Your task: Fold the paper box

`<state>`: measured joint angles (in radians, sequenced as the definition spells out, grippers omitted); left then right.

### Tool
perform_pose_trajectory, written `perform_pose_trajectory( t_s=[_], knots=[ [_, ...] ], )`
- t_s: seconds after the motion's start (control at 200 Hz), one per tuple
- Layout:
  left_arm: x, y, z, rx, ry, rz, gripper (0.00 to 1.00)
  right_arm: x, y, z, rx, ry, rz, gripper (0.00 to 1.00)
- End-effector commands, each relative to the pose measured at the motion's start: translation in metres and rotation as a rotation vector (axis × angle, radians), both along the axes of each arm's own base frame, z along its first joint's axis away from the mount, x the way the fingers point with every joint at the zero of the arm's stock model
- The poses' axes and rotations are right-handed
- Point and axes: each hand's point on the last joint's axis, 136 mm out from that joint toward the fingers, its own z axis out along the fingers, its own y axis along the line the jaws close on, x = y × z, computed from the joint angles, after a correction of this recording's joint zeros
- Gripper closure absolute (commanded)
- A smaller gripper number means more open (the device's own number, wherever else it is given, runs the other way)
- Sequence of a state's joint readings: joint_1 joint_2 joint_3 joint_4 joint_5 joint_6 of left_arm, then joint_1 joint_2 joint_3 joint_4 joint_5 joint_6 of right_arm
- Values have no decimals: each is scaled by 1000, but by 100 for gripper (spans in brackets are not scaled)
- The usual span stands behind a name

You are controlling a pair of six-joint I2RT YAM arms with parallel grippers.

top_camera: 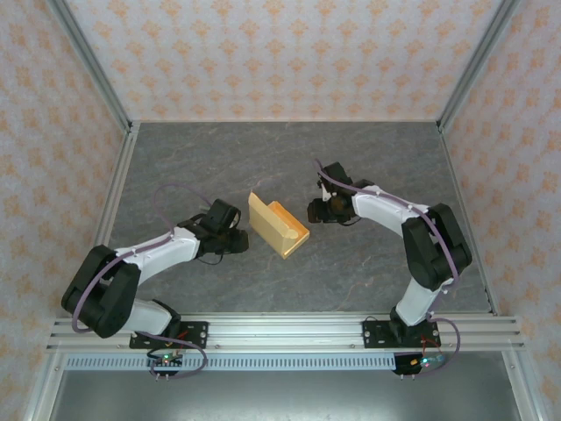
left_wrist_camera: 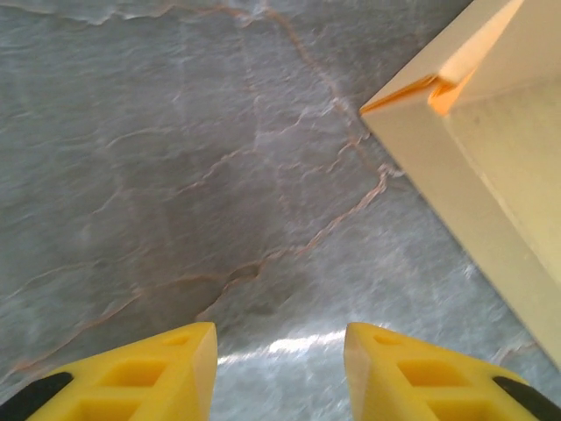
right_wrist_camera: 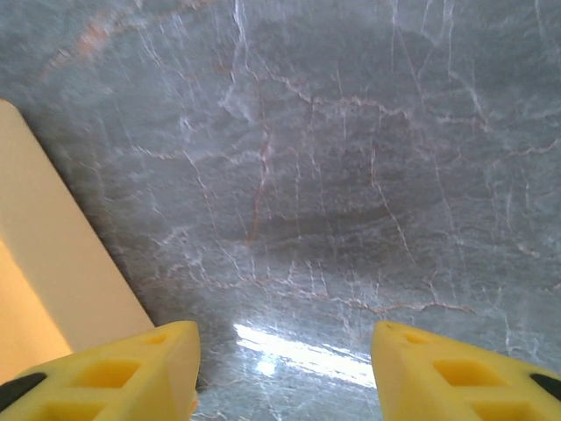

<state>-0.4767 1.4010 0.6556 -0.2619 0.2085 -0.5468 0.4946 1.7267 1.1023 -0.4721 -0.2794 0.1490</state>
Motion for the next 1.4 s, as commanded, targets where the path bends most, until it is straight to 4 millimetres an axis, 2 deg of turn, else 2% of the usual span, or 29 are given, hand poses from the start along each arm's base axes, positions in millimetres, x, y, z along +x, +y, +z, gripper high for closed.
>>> perform_pose_trajectory(
  t_s=[0.0, 0.27, 0.415, 0.611, 0.826, 0.921, 0.936, 0.956, 1.046, 1.106, 1.166, 1.266, 1.331, 1.346, 1.396],
  knots=[
    [22, -16, 6, -89, -82, 49, 58, -5, -6, -8, -97, 16, 19, 46],
    [41, -31, -5, -139, -103, 52, 61, -13, 3, -12, -94, 32, 50, 47],
    [57, -40, -2, -158, -123, 63, 62, -13, -7, -7, -117, 19, 29, 47],
    [89, -55, 7, -156, -160, 53, 62, -18, -19, -7, -73, 34, -13, 47],
    [131, -89, 15, -202, -168, 7, 63, -26, -44, -5, -81, 23, -79, 47],
    [146, -106, 21, -224, -173, -20, 63, -35, -52, -4, -84, 18, -96, 47],
    [146, -109, 11, -218, -153, -26, 63, -37, -52, -3, -85, 17, -98, 48],
    [149, -113, 11, -221, -150, -35, 63, -39, -54, -3, -85, 16, -101, 47],
    [162, -126, 19, -241, -158, -60, 63, -52, -57, -4, -61, 16, -113, 48],
    [168, -125, 23, -222, -163, -63, 63, -62, -54, -4, -24, 16, -115, 49],
    [175, -116, 29, -197, -174, -50, 63, -72, -51, -3, -7, 7, -108, 50],
    [184, -89, 43, -187, -196, 4, 62, -88, -44, -5, 13, 5, -99, 51],
    [187, -68, 50, -156, -210, 39, 62, -95, -32, -4, 48, -13, -80, 53],
    [187, -64, 62, -156, -234, 42, 61, -96, -29, -4, 58, -16, -75, 53],
    [186, -50, 72, -135, -250, 69, 61, -100, -15, -3, 101, -24, -61, 55]
  ],
)
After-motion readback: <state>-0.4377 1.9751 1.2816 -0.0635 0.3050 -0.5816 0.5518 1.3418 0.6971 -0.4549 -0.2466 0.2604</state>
